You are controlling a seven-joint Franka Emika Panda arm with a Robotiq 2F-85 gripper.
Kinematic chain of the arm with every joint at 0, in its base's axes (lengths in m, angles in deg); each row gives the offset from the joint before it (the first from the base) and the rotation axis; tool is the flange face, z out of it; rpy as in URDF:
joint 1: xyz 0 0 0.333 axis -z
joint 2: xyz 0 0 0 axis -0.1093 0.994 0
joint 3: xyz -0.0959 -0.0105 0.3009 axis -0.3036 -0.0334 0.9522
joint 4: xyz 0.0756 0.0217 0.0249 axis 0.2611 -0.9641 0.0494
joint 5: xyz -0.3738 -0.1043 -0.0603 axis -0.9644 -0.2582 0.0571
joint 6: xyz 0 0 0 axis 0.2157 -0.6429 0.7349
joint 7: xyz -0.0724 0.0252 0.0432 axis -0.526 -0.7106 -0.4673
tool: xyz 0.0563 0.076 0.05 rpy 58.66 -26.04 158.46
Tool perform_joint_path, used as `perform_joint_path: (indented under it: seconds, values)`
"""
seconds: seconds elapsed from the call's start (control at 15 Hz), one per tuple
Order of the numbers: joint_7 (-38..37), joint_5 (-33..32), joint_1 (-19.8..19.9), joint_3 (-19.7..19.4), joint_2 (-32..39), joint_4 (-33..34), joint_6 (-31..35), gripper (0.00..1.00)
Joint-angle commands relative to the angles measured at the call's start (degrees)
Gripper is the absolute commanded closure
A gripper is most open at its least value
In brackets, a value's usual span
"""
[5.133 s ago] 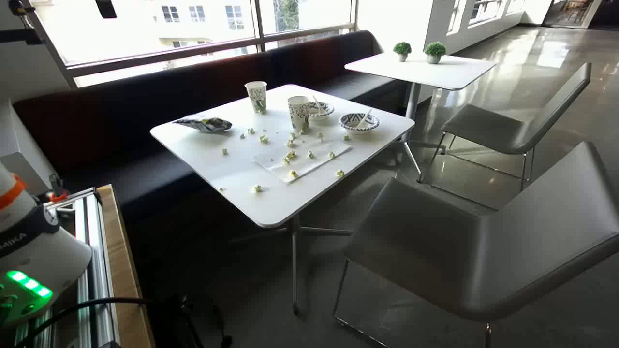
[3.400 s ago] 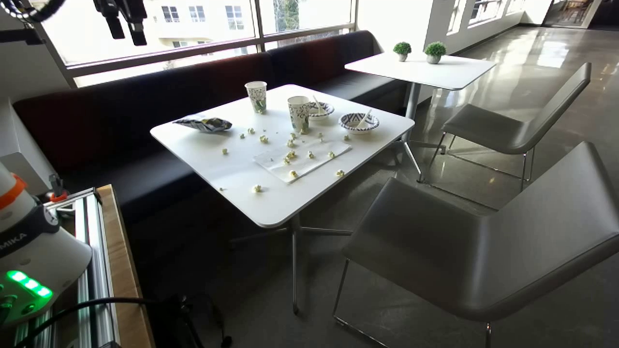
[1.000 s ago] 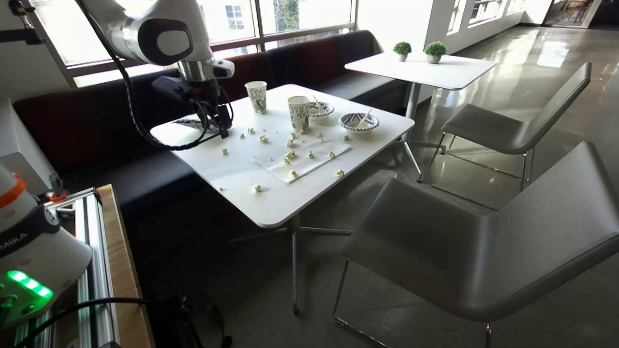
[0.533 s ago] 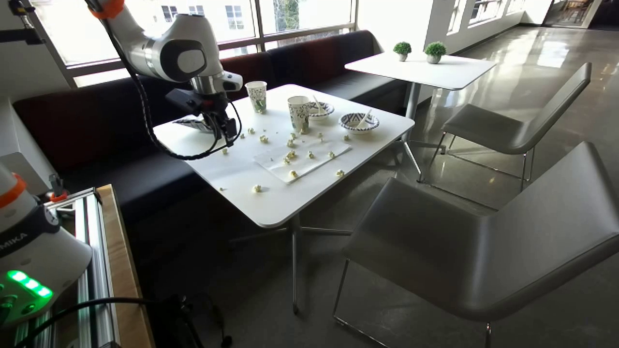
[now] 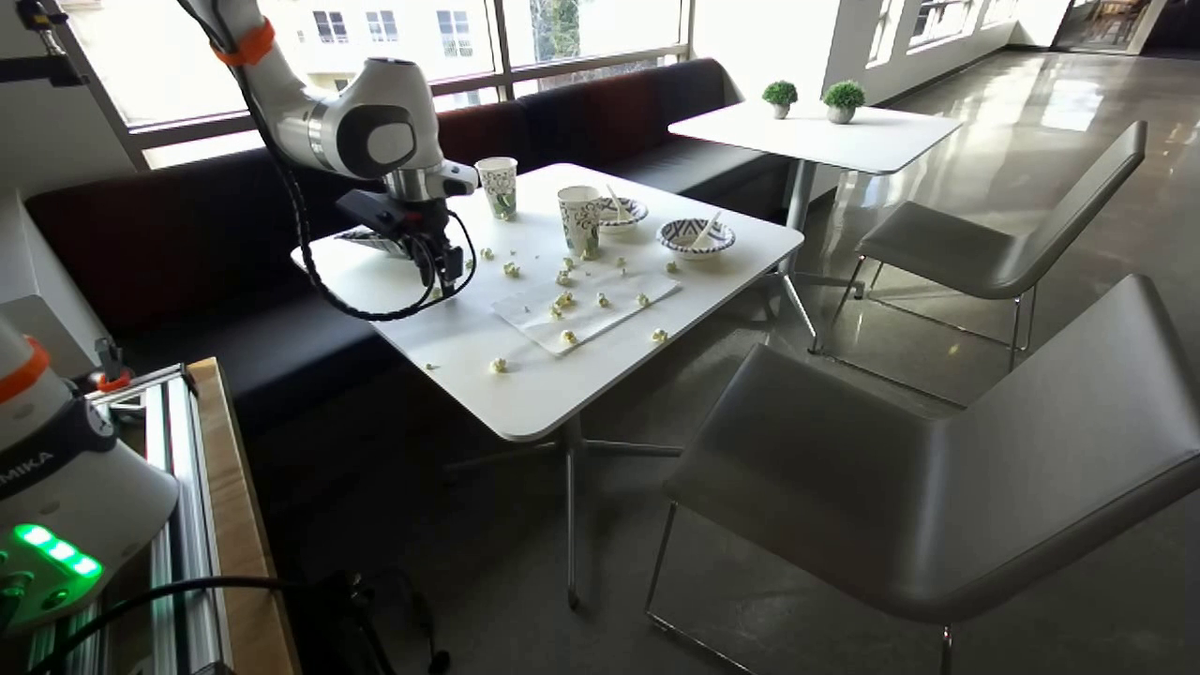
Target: Put some pieces of popcorn into the paper cup on the right
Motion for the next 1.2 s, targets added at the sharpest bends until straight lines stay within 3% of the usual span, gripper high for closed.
perform_joint_path:
  seconds: [0.0,0.27,0.4,0.6,0.8,1.13]
  values:
    - [-1.28,-1.0,-2.11,-1.47,3.38,2.84,0.1,0.5]
    - [-1.54,-0.69,-2.48,-1.82,3.48,3.64,-0.96,0.59]
    - [-2.2,-1.06,-3.08,-2.32,3.23,3.62,-1.75,0.58]
    - [-4.02,-2.51,-5.07,-3.72,2.13,2.81,-2.68,0.47]
    - [-6.46,-4.22,-7.3,-5.03,1.38,2.0,-3.69,0.45]
    - [-9.61,-6.29,-9.05,-6.1,1.16,2.08,-5.55,0.54]
